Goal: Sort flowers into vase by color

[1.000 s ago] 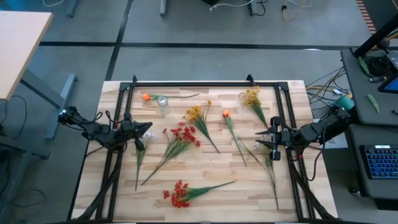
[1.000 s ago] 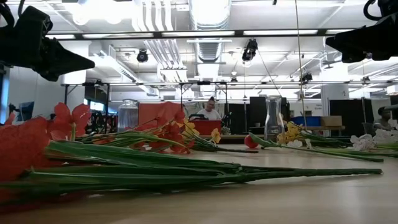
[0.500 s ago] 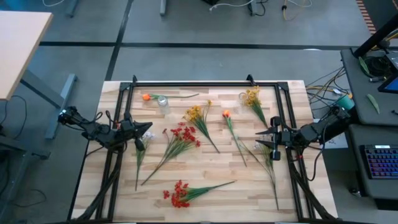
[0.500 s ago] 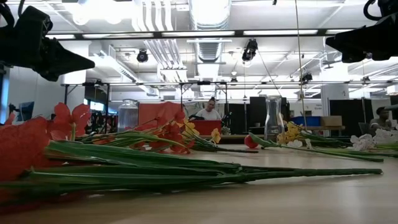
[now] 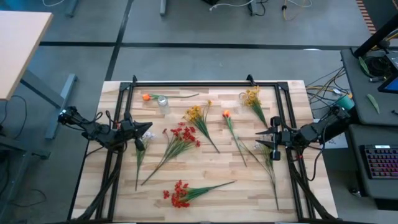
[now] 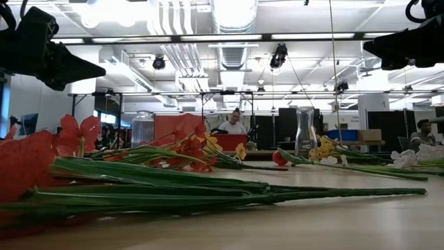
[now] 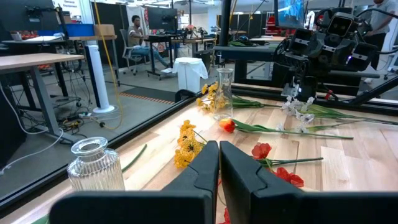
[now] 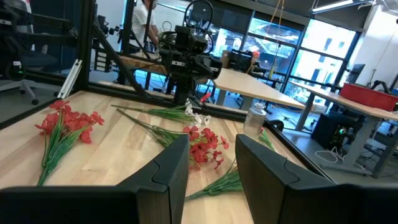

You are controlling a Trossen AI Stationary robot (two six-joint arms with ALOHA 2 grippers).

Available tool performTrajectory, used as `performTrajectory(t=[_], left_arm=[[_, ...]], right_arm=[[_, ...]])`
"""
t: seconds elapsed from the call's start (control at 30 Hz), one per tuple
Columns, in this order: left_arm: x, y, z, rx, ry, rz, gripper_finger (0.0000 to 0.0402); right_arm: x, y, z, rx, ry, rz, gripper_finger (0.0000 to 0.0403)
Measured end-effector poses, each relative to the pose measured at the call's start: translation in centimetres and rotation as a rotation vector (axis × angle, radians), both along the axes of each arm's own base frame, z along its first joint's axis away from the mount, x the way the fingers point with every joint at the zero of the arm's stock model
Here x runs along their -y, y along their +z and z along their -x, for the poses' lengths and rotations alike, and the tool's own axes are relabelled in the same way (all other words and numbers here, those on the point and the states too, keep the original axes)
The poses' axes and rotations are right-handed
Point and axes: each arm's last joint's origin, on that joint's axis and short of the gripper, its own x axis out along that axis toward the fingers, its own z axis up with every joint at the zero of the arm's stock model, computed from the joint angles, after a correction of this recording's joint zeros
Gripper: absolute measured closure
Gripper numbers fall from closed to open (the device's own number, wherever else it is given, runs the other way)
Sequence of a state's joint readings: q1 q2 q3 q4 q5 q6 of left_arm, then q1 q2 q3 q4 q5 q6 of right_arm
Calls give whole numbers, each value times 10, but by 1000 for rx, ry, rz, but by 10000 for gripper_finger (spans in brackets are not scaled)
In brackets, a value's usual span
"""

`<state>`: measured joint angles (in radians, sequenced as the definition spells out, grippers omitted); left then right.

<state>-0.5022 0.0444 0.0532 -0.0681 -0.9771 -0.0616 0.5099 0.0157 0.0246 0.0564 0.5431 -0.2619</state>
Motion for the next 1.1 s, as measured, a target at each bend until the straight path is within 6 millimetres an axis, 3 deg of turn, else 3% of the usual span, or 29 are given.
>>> performTrajectory(t=[0.33, 0.43, 0.53, 0.63, 0.73, 0.97, 1.1], left_arm=[[0, 1, 0, 4, -1, -6, 402], [0, 10, 0, 213, 3, 260, 402], [-2, 21, 2, 403, 19, 464, 402], [-3, 28, 3, 486, 11, 516, 402], [-4, 35, 5, 560, 1, 560, 402], [0, 30, -1, 628, -44, 660, 402], [7, 26, -12, 544, -112, 639, 402]], right_arm=[[0, 0, 0, 0, 0, 0, 280], [0, 1, 0, 5, 0, 11, 280], [0, 9, 1, 93, 26, -234, 280], [6, 17, 3, 170, -89, -451, 280], [7, 21, 2, 140, -137, -577, 280], [6, 34, 0, -80, -224, -832, 280], [7, 46, 4, -259, -357, -969, 280]])
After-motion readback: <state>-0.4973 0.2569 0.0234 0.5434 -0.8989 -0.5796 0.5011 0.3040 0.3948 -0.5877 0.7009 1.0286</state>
